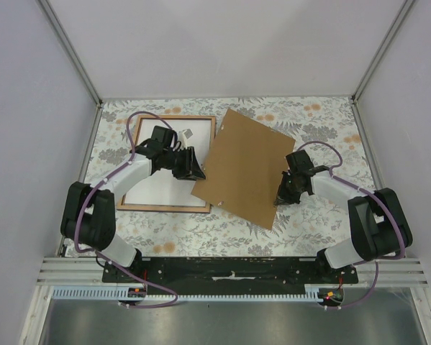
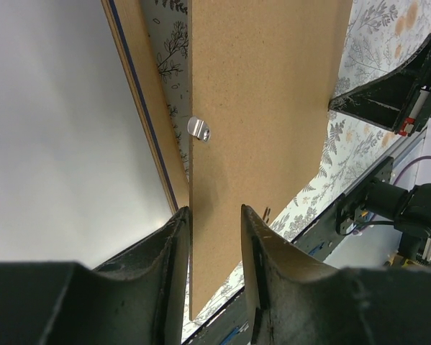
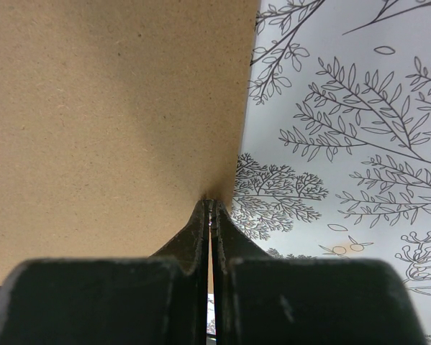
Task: Put the photo into the frame
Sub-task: Pick up the backboard from the center of the board.
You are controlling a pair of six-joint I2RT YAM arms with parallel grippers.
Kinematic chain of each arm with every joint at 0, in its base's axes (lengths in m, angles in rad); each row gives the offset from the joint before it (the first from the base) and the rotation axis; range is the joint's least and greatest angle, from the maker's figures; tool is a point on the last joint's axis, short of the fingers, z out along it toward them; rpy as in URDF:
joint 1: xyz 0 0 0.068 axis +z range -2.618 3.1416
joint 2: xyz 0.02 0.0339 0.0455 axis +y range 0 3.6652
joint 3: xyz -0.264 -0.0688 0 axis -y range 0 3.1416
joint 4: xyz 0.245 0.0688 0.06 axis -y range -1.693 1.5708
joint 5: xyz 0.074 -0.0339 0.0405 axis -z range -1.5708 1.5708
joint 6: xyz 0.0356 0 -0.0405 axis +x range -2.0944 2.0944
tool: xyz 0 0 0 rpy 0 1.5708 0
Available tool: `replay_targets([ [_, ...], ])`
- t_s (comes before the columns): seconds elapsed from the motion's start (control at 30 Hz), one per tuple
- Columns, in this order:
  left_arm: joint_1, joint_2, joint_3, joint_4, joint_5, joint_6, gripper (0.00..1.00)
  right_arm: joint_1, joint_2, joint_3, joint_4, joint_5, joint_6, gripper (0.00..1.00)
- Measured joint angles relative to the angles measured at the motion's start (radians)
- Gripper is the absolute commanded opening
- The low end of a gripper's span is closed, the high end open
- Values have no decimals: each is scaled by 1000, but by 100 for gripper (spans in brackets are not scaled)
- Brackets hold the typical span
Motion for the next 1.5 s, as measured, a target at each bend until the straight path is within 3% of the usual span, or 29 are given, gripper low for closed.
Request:
replay_targets([
  [0.6,-38,-19,38,21,-21,-46,31,-15,-10,-7,11,2,-9,0],
  [0.83,-145,-48,38,63,153,-130,31,0,-8,-24,115,-49,1,0],
  [0.93,-156,-69,38,64,189,-138,24,0,-4,-31,153,-69,9,0],
  [1.03,-155,-75,37,58,187,-138,6,4,-2,-36,175,-76,11,1],
  [1.07,-154,-76,38,48,175,-139,2,4,-2,-36,176,-77,12,5],
  [1.17,-148,-76,40,-5,122,-138,2,4,-3,-37,179,-74,11,19],
  [1.4,-140,-76,90,-84,95,-117,2,-11,-32,-14,153,-66,-5,84],
  [1.47,-127,-76,106,-91,101,-112,2,-35,-77,8,142,-66,-14,98],
  [1.5,-117,-77,113,-90,103,-112,2,-50,-101,18,140,-66,-17,98],
])
